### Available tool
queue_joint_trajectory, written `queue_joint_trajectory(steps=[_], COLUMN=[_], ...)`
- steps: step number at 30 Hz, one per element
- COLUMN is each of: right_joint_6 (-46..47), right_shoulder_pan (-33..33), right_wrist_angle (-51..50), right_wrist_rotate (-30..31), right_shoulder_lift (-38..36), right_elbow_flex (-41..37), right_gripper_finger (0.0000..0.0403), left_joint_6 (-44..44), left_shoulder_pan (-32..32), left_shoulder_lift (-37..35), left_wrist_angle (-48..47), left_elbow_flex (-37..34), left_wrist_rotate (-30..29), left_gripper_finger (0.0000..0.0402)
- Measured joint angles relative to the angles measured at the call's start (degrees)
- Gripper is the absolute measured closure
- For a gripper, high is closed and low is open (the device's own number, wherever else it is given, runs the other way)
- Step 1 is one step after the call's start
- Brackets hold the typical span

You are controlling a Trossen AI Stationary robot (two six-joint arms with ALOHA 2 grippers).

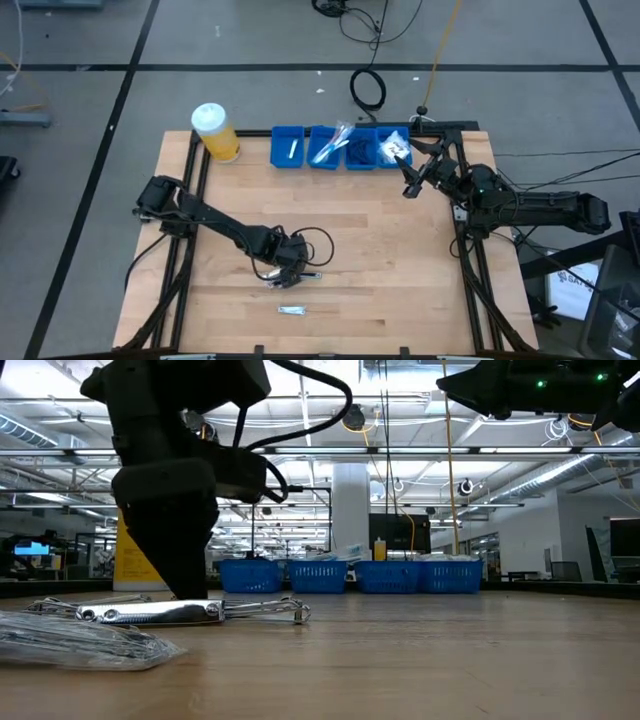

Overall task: Pick & Place Travel size toiletries
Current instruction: Put the silver nail cutter into the left blue basket

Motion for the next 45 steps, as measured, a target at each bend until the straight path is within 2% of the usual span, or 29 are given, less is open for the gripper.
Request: queue_joint_trajectory(steps=[5,8,11,16,21,25,29,37,40,45], right_joint_6=[0.04,0.09,0.13,0.15,0.17,0.19,0.20,0.20,0.20,0.20], right_shoulder_pan=[0.00,0.00,0.00,0.00,0.00,0.00,0.00,0.00,0.00,0.00], right_wrist_angle=[0.02,0.02,0.02,0.00,-0.04,-0.04,-0.09,-0.35,-0.34,-0.33], right_wrist_rotate=[0.00,0.00,-0.01,-0.01,-0.01,-0.01,-0.01,-0.01,-0.01,-0.01], right_shoulder_lift=[0.01,0.00,0.00,0.00,0.00,0.02,0.02,0.02,0.01,0.02], right_elbow_flex=[0.00,0.00,0.00,0.00,0.00,0.00,0.00,0.00,0.00,0.00], right_gripper_finger=[0.0147,0.0147,0.0147,0.0147,0.0147,0.0147,0.0147,0.0147,0.0147,0.0147], left_joint_6=[-1.00,-1.00,-1.01,-2.96,0.18,2.57,5.41,5.03,4.72,7.95], left_shoulder_pan=[0.64,0.83,0.83,1.18,1.64,1.49,0.76,1.54,3.25,8.86], left_shoulder_lift=[0.05,-0.11,-0.06,-0.04,-0.34,-3.09,-9.91,-23.86,-27.63,-31.31], left_wrist_angle=[-2.46,-3.19,-3.47,-3.48,-3.57,-4.45,-4.00,-6.15,-6.71,-6.17], left_elbow_flex=[-0.01,-0.12,-0.18,-0.26,0.09,0.48,1.25,1.30,1.30,1.32], left_wrist_rotate=[0.02,-0.19,-0.46,-1.83,-2.66,-6.08,-11.79,-31.50,-36.83,-41.01], left_gripper_finger=[0.0156,0.0171,0.0212,0.0303,0.0378,0.0374,0.0369,0.0375,0.0367,0.0366])
